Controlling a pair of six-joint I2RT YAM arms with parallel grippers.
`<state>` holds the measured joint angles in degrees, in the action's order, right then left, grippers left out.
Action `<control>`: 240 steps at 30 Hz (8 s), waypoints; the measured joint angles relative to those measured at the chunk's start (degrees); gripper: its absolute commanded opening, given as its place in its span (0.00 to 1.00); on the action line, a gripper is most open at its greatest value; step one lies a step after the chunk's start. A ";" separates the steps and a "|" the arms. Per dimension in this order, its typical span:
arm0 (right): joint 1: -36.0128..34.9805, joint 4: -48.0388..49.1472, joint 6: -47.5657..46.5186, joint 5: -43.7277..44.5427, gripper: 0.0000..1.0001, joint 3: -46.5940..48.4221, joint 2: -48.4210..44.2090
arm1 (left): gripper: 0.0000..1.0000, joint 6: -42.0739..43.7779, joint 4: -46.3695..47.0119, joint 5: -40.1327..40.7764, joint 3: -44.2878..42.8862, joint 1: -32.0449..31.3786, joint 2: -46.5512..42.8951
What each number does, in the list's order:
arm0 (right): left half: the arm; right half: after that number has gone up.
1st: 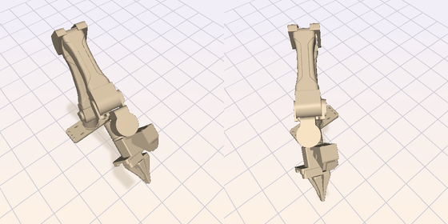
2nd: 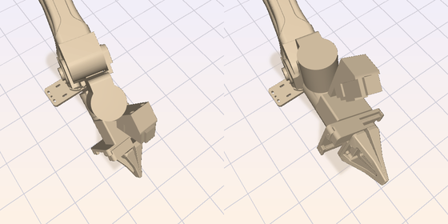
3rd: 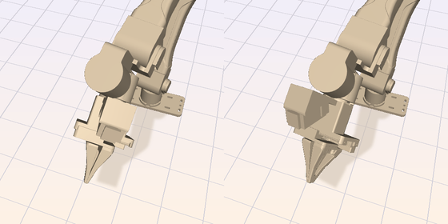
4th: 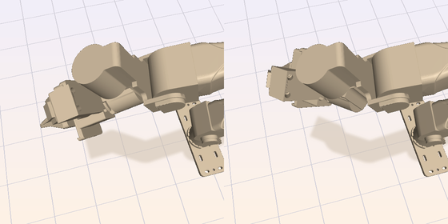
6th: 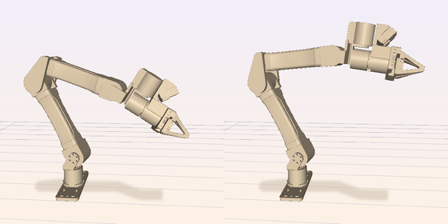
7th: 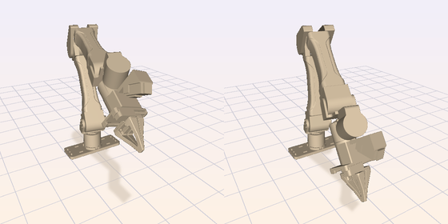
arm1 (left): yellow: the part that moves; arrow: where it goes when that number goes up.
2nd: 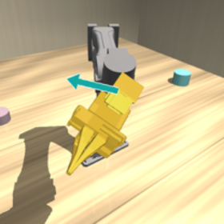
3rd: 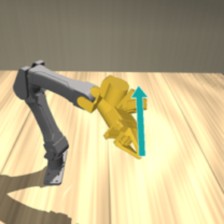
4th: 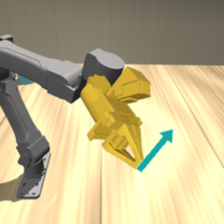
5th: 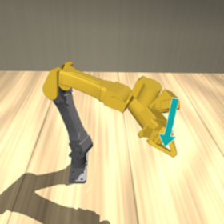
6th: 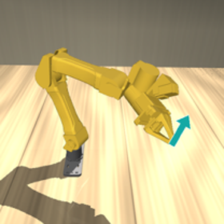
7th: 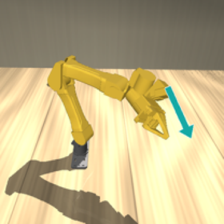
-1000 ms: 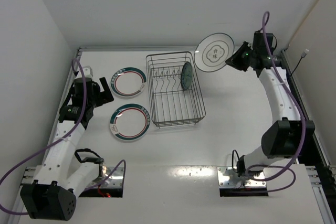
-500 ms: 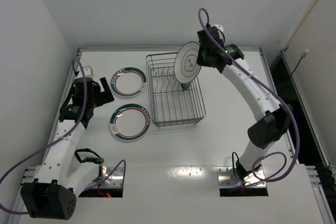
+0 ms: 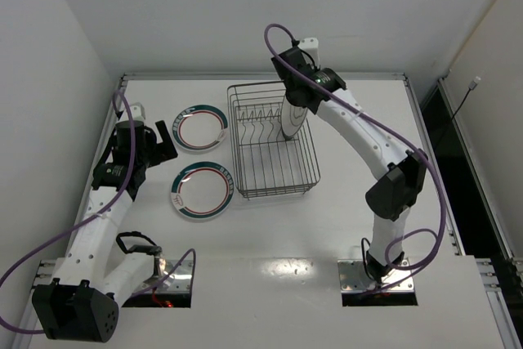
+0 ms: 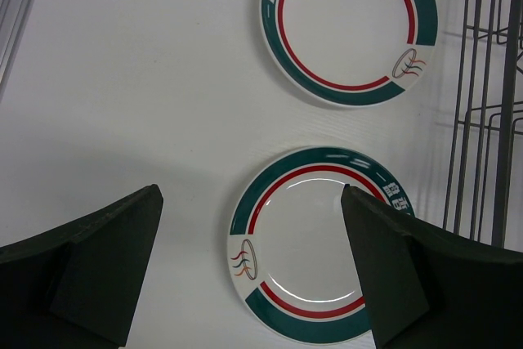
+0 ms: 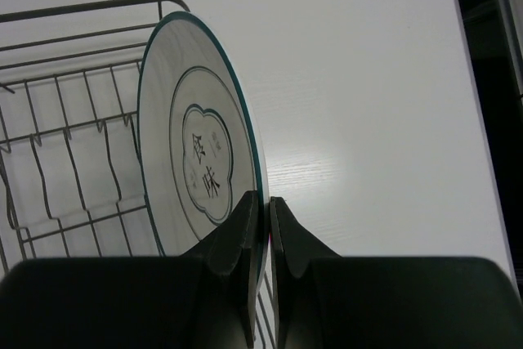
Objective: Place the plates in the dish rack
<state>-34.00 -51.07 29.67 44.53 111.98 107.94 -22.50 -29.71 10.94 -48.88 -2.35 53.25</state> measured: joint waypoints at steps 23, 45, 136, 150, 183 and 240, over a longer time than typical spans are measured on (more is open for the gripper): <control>-1.40 6.49 -7.21 1.38 0.04 0.81 7.76 | 0.90 0.00 -0.02 0.00 0.00 0.00 0.31; -1.40 -0.26 -9.75 -10.93 0.55 0.26 0.17 | 0.92 -0.22 -0.28 -0.74 -0.02 0.07 5.49; 5.97 27.41 2.51 -64.32 0.75 -37.42 -31.91 | 0.00 -38.45 69.48 -64.02 -10.10 16.96 38.36; 10.51 46.77 12.26 -74.40 0.75 -35.08 -19.93 | 0.00 -45.48 79.73 -69.00 -10.05 12.33 39.06; 7.80 22.49 1.20 -34.38 0.00 -16.22 -14.38 | 0.87 -30.36 49.07 -63.84 -19.63 5.05 46.25; 1.16 5.97 -10.58 -26.86 0.46 -11.47 -12.46 | 0.91 -18.40 26.75 -45.46 -16.39 7.58 38.12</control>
<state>-32.84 -45.10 19.09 17.67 100.51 95.48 -40.91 -2.96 -34.52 -65.28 5.23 91.37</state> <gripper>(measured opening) 0.449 0.904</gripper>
